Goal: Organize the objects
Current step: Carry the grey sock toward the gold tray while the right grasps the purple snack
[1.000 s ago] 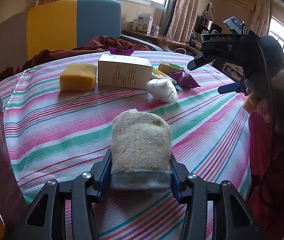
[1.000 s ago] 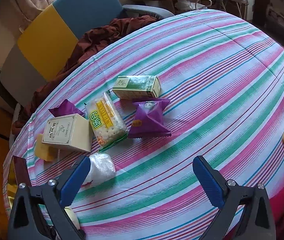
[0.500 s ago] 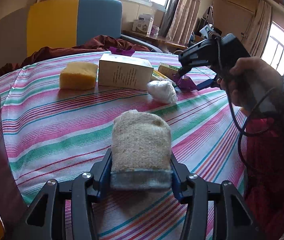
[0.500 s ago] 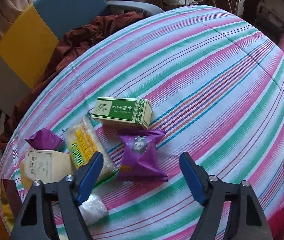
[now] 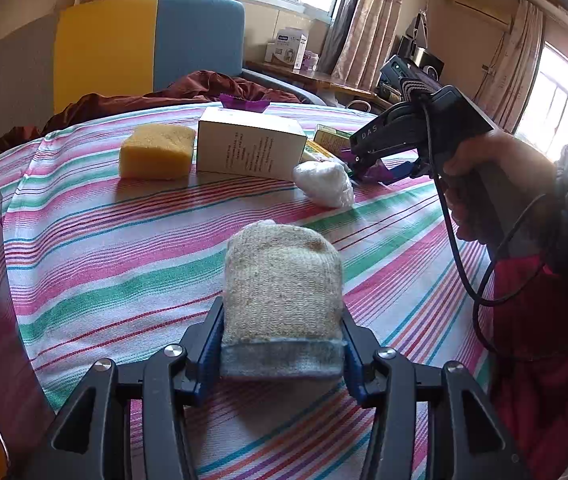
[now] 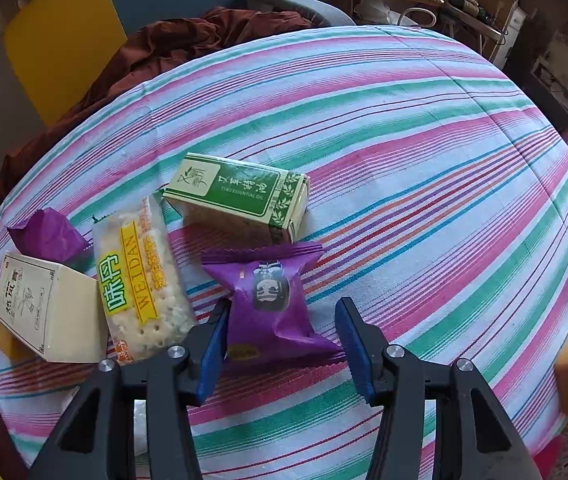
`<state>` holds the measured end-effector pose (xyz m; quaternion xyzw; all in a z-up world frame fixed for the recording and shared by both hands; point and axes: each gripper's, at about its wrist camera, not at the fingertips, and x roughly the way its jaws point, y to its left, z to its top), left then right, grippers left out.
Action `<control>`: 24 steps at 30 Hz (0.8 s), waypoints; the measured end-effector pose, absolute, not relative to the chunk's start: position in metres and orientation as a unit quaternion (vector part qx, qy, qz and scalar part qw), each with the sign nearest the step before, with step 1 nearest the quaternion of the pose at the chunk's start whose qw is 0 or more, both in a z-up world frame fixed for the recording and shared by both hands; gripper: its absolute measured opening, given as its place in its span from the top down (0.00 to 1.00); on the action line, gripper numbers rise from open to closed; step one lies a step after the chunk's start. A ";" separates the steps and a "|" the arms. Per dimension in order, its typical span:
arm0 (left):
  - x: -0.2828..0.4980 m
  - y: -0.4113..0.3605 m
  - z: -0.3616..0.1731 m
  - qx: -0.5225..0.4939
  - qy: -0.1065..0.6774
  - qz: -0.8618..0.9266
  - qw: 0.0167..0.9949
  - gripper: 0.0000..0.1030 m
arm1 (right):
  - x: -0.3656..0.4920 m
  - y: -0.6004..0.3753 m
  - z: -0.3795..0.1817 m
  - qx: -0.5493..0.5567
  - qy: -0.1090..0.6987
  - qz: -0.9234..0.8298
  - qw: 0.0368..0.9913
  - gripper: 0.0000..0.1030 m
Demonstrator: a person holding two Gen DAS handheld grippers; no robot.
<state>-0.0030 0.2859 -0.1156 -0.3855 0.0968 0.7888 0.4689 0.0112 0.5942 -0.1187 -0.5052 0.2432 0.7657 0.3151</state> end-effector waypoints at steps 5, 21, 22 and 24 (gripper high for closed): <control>-0.004 0.286 -0.116 -0.386 0.094 0.788 0.470 0.50 | 0.007 0.590 -0.116 -0.513 0.217 0.767 0.318 0.48; -0.002 0.284 -0.110 -0.400 0.110 0.788 0.455 0.53 | 0.000 0.587 -0.119 -0.525 0.165 0.772 0.318 0.50; -0.002 0.280 -0.104 -0.410 0.104 0.785 0.453 0.54 | -0.001 0.588 -0.119 -0.524 0.167 0.773 0.317 0.49; -0.002 0.269 -0.091 -0.405 0.092 0.789 0.452 0.54 | -0.001 0.588 -0.120 -0.522 0.168 0.773 0.317 0.49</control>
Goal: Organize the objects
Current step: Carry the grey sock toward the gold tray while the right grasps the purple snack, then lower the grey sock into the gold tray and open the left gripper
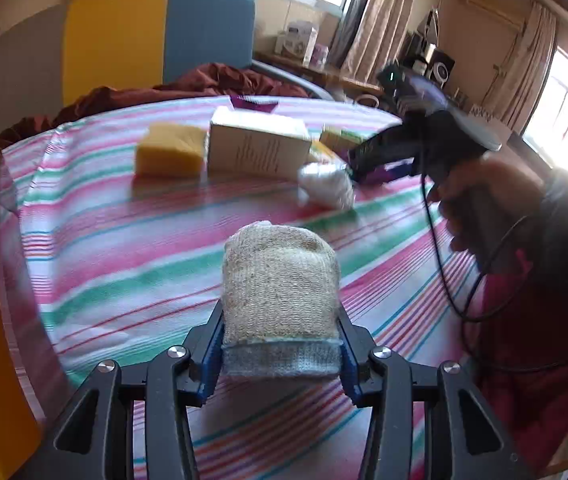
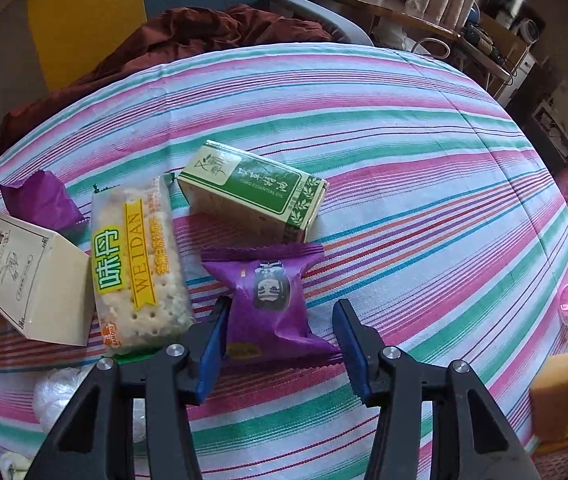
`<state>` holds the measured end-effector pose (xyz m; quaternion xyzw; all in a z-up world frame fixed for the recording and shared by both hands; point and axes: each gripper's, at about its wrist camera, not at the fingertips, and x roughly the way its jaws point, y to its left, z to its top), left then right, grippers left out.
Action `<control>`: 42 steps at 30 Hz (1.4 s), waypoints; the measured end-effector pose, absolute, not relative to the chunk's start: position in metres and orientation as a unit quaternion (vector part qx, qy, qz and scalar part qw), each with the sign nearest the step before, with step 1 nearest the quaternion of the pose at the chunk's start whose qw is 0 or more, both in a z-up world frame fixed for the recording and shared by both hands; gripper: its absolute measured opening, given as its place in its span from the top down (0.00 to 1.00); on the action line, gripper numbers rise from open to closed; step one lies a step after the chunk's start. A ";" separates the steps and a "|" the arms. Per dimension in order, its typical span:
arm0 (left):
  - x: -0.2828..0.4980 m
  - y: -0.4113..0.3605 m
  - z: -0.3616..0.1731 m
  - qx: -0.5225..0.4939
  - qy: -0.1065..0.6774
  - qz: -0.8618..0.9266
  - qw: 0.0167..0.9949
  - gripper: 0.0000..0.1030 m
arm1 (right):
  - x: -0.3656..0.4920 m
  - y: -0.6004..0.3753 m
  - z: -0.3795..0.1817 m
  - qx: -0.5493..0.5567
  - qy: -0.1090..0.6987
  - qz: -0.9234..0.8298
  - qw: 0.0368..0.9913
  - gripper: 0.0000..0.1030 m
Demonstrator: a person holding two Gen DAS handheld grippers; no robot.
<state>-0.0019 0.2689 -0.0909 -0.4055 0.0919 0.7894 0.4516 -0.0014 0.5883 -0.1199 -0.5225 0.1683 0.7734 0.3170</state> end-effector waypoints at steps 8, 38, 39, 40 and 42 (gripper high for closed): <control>-0.042 0.165 -0.013 -0.428 -0.100 0.794 0.419 0.53 | 0.002 0.578 -0.121 -0.523 0.157 0.775 0.319 0.49; -0.136 0.027 -0.047 -0.442 0.003 0.885 0.148 0.53 | -0.002 0.565 -0.117 -0.526 0.119 0.776 0.328 0.49; -0.141 0.030 -0.050 -0.447 0.002 0.883 0.145 0.53 | -0.002 0.564 -0.117 -0.526 0.118 0.776 0.328 0.49; -0.149 0.030 -0.056 -0.456 0.001 0.879 0.142 0.53 | -0.002 0.564 -0.117 -0.526 0.117 0.776 0.328 0.49; -0.163 0.030 -0.068 -0.481 -0.016 0.866 0.136 0.53 | -0.002 0.565 -0.117 -0.527 0.115 0.776 0.328 0.49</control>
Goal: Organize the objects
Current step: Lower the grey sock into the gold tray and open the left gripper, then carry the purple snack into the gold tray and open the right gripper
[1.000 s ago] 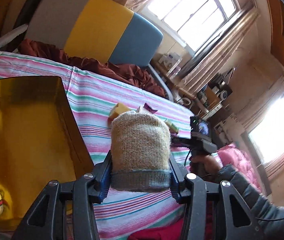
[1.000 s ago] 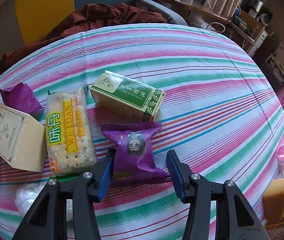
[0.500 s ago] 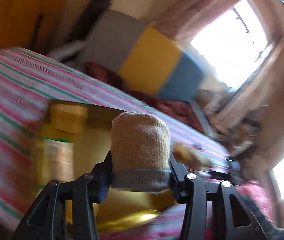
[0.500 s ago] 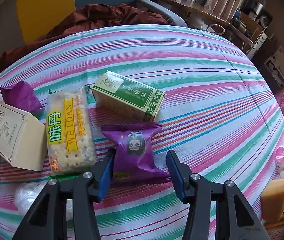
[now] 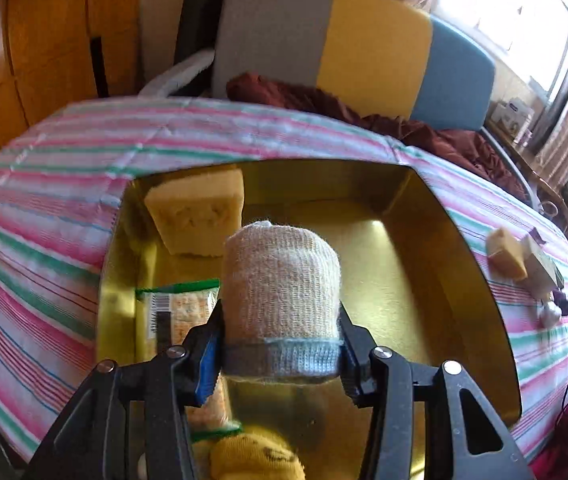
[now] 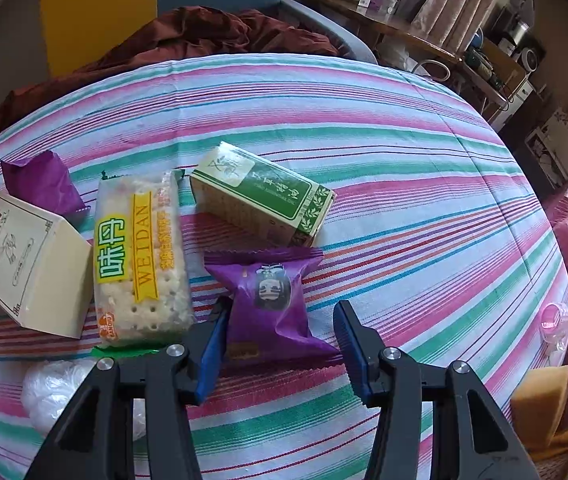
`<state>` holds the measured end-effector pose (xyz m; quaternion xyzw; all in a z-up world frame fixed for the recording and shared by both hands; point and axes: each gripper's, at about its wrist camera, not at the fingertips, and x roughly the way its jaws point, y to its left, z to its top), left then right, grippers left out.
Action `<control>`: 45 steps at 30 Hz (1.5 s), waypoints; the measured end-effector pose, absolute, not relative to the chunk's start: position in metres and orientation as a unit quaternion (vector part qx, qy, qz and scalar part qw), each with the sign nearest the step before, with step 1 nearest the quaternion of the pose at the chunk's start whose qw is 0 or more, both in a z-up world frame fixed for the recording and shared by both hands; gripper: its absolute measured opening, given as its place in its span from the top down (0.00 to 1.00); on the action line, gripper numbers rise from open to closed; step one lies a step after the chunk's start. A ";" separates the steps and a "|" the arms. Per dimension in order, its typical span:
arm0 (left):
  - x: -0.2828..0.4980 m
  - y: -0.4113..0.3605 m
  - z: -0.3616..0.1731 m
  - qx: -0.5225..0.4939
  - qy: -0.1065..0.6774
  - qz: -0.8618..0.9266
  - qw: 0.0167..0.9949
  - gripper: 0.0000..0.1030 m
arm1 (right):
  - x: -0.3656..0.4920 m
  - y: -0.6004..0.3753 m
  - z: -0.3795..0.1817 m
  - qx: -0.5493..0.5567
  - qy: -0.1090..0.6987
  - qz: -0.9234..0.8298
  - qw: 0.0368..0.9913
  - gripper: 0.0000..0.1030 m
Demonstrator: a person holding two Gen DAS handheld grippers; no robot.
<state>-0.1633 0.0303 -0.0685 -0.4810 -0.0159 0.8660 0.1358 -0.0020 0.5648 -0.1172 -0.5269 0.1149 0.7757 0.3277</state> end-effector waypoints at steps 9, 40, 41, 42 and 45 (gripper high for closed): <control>-0.187 0.019 -0.104 -0.542 -0.073 0.830 0.109 0.52 | -0.004 0.566 -0.118 -0.529 0.105 0.776 0.327 0.49; -0.067 0.003 -0.014 -0.365 0.022 0.929 0.063 0.28 | 0.018 0.583 -0.095 -0.473 0.187 0.790 0.342 0.50; -0.063 0.003 -0.012 -0.363 0.023 0.929 0.064 0.28 | 0.021 0.582 -0.087 -0.455 0.198 0.800 0.337 0.50; -0.060 0.002 -0.010 -0.360 0.025 0.930 0.066 0.28 | 0.024 0.579 -0.079 -0.441 0.203 0.809 0.331 0.50; -0.053 0.001 -0.007 -0.353 0.025 0.933 0.067 0.28 | 0.025 0.556 -0.054 -0.407 0.188 0.839 0.308 0.50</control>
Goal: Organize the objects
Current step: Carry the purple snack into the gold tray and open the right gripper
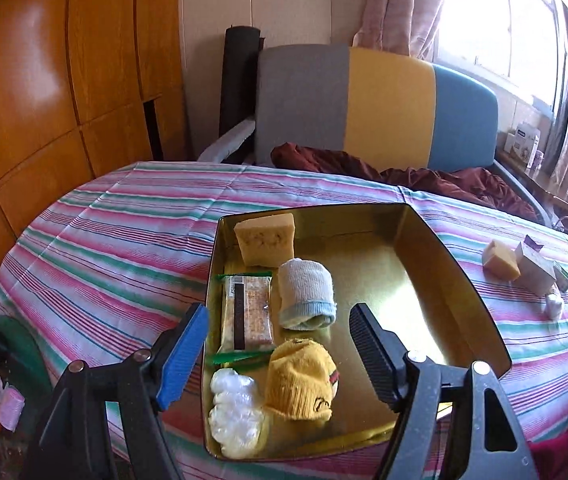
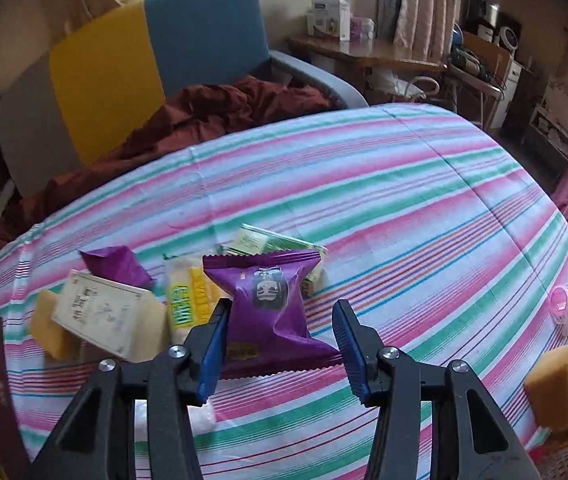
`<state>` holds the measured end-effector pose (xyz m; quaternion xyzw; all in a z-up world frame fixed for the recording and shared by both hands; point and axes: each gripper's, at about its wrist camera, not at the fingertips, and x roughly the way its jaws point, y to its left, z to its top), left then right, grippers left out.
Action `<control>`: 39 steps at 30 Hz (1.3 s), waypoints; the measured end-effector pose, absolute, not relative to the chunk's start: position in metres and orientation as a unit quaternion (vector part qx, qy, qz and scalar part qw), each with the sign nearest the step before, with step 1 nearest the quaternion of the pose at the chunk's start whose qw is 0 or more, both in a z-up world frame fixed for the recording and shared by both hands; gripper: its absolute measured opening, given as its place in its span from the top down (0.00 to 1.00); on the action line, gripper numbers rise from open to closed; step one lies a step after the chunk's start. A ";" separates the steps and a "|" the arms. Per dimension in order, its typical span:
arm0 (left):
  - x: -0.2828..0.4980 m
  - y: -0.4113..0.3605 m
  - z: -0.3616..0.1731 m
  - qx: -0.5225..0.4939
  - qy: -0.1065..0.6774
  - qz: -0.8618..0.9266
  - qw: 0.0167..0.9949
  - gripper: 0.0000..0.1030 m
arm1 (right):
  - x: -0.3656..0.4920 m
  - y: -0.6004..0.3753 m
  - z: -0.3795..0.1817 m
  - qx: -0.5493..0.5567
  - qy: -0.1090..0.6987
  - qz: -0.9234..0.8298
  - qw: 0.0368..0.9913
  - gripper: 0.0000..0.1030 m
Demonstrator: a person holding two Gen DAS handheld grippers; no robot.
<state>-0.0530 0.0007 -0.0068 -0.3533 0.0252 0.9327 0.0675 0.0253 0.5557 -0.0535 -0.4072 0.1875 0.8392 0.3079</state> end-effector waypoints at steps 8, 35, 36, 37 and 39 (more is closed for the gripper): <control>-0.046 -0.005 -0.013 -0.363 0.007 0.929 0.073 0.28 | 0.003 0.452 -0.010 -0.370 0.142 0.901 0.178 0.50; -0.047 -0.083 -0.035 -0.393 -0.084 0.916 0.014 0.30 | -0.063 0.106 -0.106 -0.506 0.013 0.838 -0.204 0.41; -0.047 -0.082 -0.036 -0.393 -0.083 0.916 0.016 0.30 | -0.061 0.102 -0.107 -0.504 0.006 0.838 -0.209 0.40; -0.047 -0.081 -0.036 -0.394 -0.081 0.915 0.018 0.30 | -0.059 0.100 -0.108 -0.504 0.003 0.838 -0.211 0.40; -0.047 -0.077 -0.036 -0.394 -0.074 0.916 0.021 0.30 | -0.055 0.099 -0.111 -0.504 0.009 0.837 -0.214 0.40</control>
